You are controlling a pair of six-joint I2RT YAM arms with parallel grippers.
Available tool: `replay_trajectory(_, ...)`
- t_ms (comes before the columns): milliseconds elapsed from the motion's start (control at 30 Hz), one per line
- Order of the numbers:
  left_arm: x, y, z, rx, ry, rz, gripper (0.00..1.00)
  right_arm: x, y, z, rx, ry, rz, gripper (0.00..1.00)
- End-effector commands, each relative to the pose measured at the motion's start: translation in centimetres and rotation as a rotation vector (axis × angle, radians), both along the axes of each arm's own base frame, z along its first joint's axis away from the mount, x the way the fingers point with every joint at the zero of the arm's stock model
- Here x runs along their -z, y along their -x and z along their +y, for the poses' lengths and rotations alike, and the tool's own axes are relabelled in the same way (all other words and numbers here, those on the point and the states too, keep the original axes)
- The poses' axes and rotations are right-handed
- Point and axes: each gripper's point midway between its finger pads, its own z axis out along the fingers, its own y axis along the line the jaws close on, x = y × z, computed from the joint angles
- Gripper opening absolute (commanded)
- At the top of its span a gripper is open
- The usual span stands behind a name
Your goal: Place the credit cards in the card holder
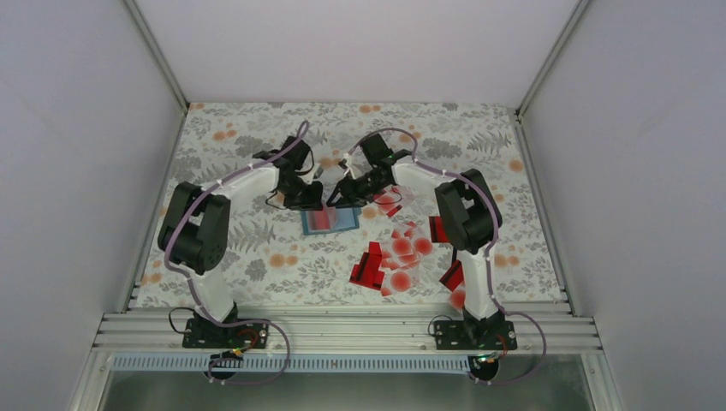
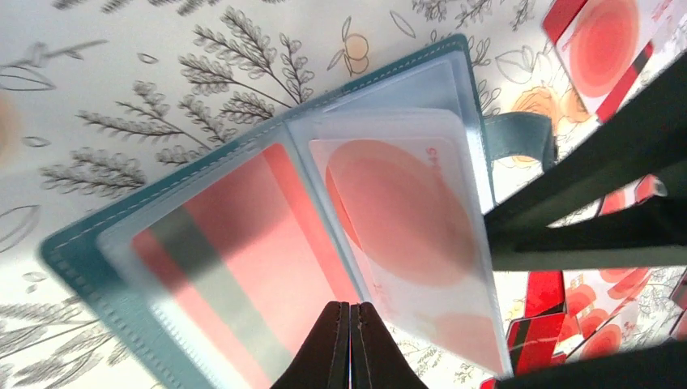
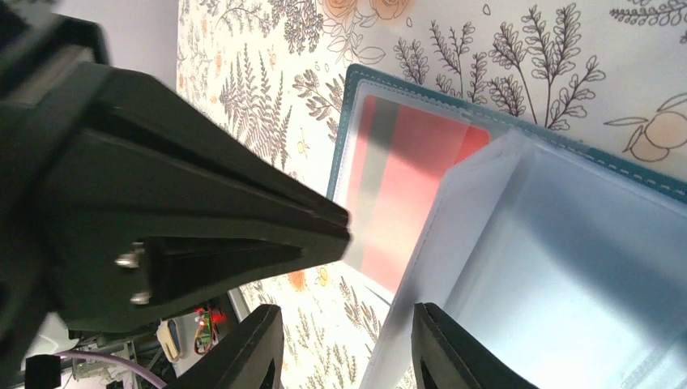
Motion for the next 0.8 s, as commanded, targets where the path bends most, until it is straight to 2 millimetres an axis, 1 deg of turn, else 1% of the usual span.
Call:
replay_trajectory(0,-1.6,0.1,1.6,-0.05,-0.024,-0.014,0.04,0.4,0.1,1.1,-0.028,-0.017,0.008,0.41)
replay_trajectory(200,-3.3,0.4,3.6,-0.102,-0.028,-0.045,0.04,0.2,0.1,1.9,-0.043,-0.022,0.009,0.41)
replay_trajectory(467,-4.0,1.4,6.3,-0.156,-0.051,-0.064,0.04,-0.3,0.6,3.7,-0.081,-0.036,0.008,0.43)
replay_trajectory(600,-4.3,1.9,7.1,-0.17,-0.061,-0.073,0.04,0.2,1.0,4.7,-0.102,-0.035,0.022,0.43)
replay_trajectory(767,-5.6,2.3,7.8,-0.179,-0.064,-0.116,0.04,1.2,1.1,6.1,-0.112,-0.045,0.056,0.43)
